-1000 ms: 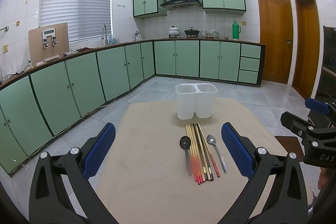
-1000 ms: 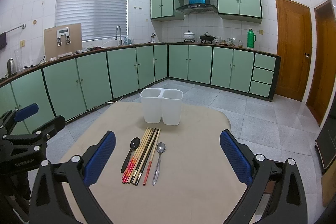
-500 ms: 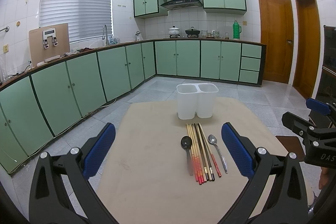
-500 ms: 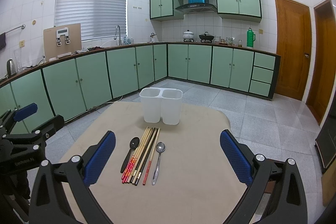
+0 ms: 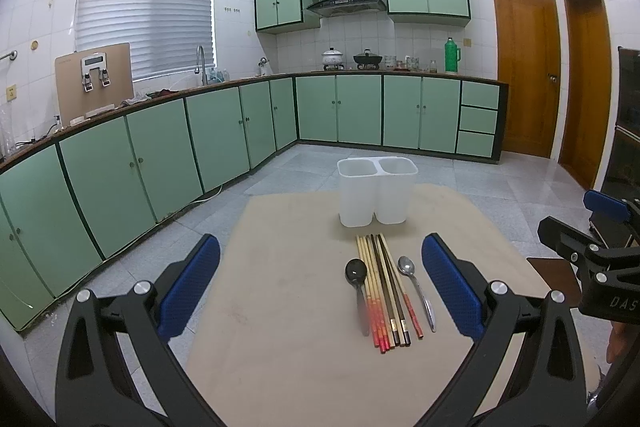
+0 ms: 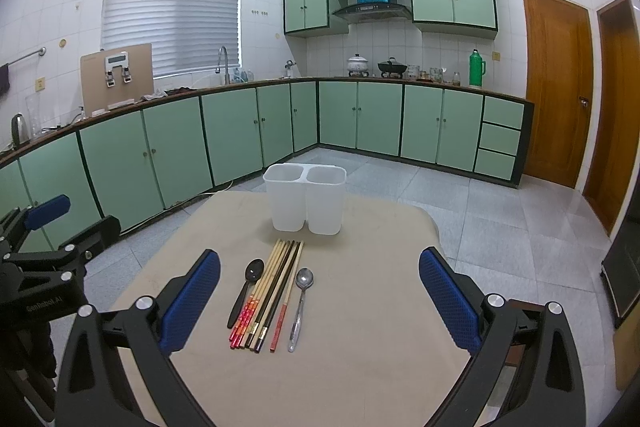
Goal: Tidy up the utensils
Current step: 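Grasp the silver spoon with the right tool while the left tool grasps the black spoon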
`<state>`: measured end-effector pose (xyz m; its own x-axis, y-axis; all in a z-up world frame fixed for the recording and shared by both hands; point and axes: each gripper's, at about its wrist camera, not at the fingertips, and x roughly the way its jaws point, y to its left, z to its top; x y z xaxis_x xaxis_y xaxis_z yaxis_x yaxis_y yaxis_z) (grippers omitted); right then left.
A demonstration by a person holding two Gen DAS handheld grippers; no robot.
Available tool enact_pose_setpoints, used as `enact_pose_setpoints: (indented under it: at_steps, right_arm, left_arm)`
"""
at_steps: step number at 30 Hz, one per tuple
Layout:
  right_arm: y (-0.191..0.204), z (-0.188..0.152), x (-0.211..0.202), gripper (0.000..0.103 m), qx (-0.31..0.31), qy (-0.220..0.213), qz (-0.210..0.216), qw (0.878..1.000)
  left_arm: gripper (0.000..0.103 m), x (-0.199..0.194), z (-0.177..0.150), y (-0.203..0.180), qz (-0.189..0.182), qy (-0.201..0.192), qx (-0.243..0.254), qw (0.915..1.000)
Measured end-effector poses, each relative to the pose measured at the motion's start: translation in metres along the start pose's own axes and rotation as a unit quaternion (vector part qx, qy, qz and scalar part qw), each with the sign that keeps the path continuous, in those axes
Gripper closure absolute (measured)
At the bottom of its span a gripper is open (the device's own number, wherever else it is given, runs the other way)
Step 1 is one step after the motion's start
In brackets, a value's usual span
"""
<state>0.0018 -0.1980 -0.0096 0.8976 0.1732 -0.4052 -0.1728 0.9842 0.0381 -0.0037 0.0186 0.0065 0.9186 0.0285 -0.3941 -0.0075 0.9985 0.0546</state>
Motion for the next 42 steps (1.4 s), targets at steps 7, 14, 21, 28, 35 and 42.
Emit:
enact_pose_setpoints:
  at_steps: [7,14,21,28,35,42]
  right_arm:
    - [0.003,-0.001,0.009,0.006,0.000,0.014,-0.001,1.000]
    - [-0.005,-0.018,0.045,0.006,0.013,0.079,-0.012,0.997]
    - [-0.021,-0.038,0.093,0.006,0.034,0.140,-0.008,0.990]
    - [-0.027,-0.044,0.147,0.006,0.032,0.176,0.005,0.984]
    - [-0.027,-0.047,0.198,0.025,0.044,0.218,0.046,0.974]
    - [-0.016,-0.050,0.218,0.028,0.029,0.233,0.055,0.970]
  left_arm:
    - [0.005,0.011,-0.002,0.000,0.005,0.012,0.003,0.9999]
    - [0.005,0.055,-0.019,0.006,0.020,0.074,0.007,0.9970]
    - [0.005,0.110,-0.045,0.011,0.021,0.143,0.016,0.9894]
    - [0.005,0.161,-0.062,0.008,0.018,0.185,0.021,0.9824]
    - [0.005,0.207,-0.069,-0.003,-0.005,0.220,0.028,0.9752]
    - [0.005,0.234,-0.081,-0.012,-0.024,0.253,0.038,0.9665]
